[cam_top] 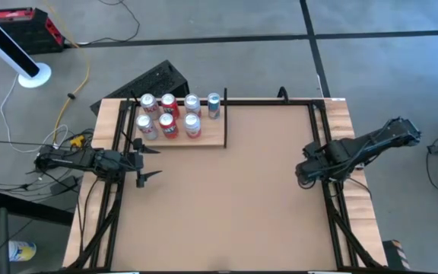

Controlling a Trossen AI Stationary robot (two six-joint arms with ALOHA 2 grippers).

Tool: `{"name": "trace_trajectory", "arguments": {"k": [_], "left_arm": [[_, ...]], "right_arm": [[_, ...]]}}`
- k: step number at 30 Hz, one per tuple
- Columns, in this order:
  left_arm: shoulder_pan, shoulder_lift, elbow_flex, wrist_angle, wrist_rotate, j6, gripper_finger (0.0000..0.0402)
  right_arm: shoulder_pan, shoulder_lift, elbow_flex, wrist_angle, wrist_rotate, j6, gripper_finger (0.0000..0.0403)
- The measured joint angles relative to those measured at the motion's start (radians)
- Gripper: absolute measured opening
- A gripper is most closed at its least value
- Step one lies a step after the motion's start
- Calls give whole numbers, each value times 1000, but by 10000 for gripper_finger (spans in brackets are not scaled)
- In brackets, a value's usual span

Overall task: Place canned beverage on shelf
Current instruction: Put the blue soda can on the shelf aligned with the other blue soda can

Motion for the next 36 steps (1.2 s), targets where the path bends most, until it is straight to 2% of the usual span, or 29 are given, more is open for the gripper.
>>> {"name": "trace_trajectory", "arguments": {"k": [20, 36], "left_arm": [[0, 0, 0, 0, 0, 0, 336], [0, 0, 0, 0, 0, 0, 336]], "right_arm": [[-1, -15, 54, -35, -8, -12, 341], [-2, -3, -28, -38, -4, -61, 340]]}}
